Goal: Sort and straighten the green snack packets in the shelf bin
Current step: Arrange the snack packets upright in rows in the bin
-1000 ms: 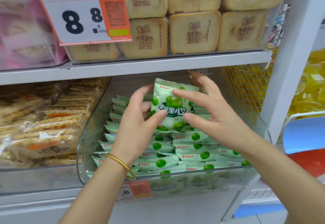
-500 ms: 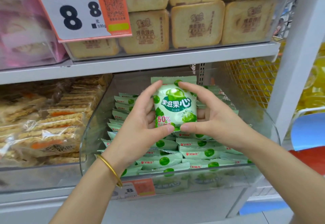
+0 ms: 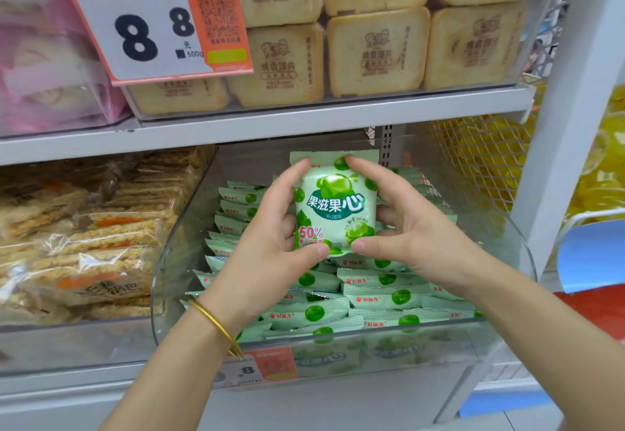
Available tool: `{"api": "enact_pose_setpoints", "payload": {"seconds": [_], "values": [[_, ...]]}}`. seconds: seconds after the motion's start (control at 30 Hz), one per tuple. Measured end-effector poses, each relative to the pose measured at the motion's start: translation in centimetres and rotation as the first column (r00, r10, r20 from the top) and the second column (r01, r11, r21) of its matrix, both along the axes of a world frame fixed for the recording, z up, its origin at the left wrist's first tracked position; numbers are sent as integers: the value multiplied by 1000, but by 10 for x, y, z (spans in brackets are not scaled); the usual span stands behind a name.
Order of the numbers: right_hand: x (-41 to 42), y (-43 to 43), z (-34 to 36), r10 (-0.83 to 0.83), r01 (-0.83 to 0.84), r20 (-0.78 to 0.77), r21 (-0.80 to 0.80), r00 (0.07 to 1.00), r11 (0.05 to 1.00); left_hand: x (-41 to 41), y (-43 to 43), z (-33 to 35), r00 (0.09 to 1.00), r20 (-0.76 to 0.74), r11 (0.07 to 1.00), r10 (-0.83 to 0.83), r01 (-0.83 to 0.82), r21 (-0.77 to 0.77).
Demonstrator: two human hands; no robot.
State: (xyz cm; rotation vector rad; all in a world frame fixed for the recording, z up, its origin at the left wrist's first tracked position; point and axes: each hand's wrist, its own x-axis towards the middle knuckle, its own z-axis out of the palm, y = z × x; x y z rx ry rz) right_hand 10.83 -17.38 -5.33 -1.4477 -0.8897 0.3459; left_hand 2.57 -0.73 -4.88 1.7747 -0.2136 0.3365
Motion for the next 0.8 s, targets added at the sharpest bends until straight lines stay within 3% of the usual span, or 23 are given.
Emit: {"api": "enact_pose_setpoints", "payload": {"seconds": [0.1,0.17,0.23,0.27,0.5,0.67,0.73,0.8], "values": [[-2,1,-2,-17,18,-43,34,999,999,3,2,-7,990,31,969,136,-139,204],[-3,2,-2,-37,39,-52,39,998,998,4,2,-10,941,151,828,302,-337,448],[-3,2,-2,-54,55,-51,25,997,998,4,2,-11,867,316,674,386,-499,544],[-4,1,-1,-58,59,-54,21,997,998,4,1,-11,850,349,647,393,-526,552],[-7,0,2,42,-30,-106,109,993,994,1,-6,-8,912,204,703,355,-405,584],[-8,-1,1,129,-118,-80,132,988,984,0,-4,-9,900,243,681,362,-433,590],[-7,-1,1,100,-89,-77,136,992,987,-1,-1,-7,891,276,690,361,-454,563],[-6,1,0,-50,54,-37,137,998,989,-4,2,-1,889,274,737,367,-458,497]]}}
